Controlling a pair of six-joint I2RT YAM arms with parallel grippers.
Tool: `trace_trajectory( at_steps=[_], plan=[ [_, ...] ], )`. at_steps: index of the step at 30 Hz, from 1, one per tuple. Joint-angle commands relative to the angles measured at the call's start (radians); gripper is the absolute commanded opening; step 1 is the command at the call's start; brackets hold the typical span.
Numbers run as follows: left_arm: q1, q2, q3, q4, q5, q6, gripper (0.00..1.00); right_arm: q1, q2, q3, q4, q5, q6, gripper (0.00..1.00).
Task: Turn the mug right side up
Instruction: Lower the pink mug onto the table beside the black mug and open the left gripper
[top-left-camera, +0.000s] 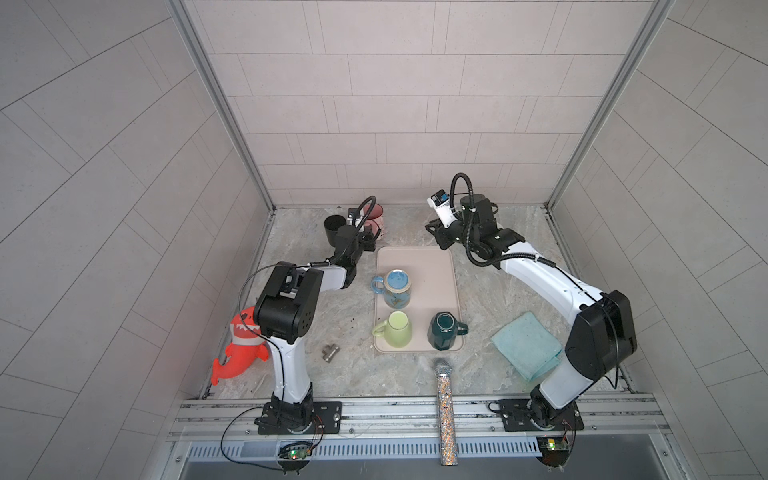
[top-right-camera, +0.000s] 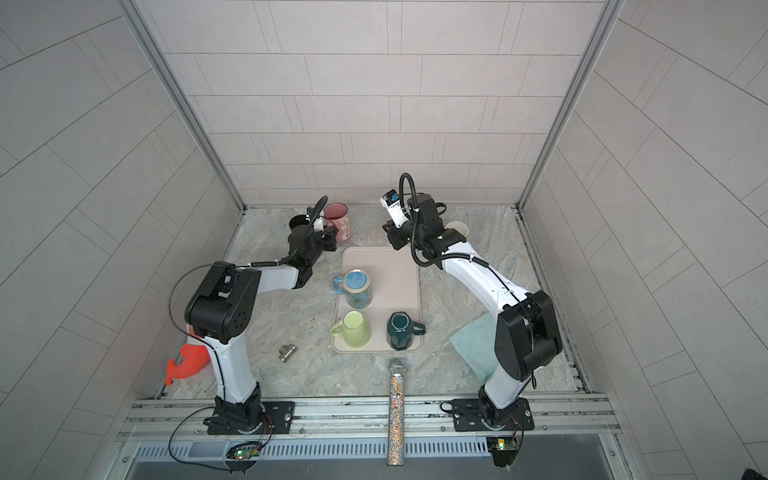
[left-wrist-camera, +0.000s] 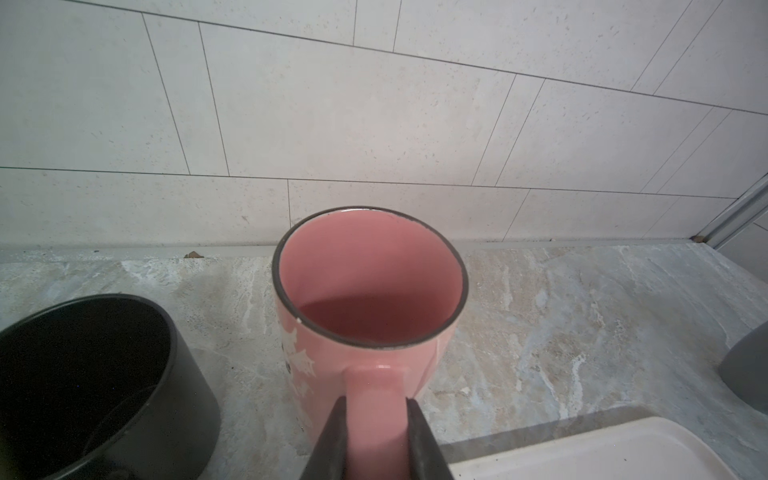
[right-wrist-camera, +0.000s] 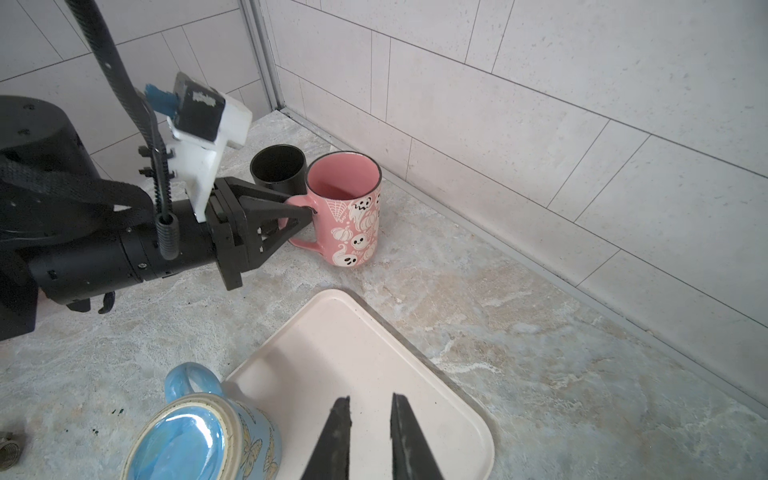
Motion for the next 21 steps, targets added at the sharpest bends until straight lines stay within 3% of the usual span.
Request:
trace_trajectory(
  at_steps=[1, 11, 21],
  plan=[
    [-0.011, -0.008, 0.006, 0.196, -0.018, 0.025, 0.00, -0.005, -0.036, -0.003, 0.016, -0.010, 0.010, 0.19],
    [-0.031, 0.041, -0.019, 0.299, -0.138, 0.045, 0.00, -0.006, -0.036, -0.005, 0.015, -0.015, 0.012, 0.19],
    [-0.033, 0.064, -0.038, 0.330, -0.164, 0.030, 0.00, -0.008, -0.042, -0.011, 0.015, -0.012, 0.015, 0.19]
  ],
)
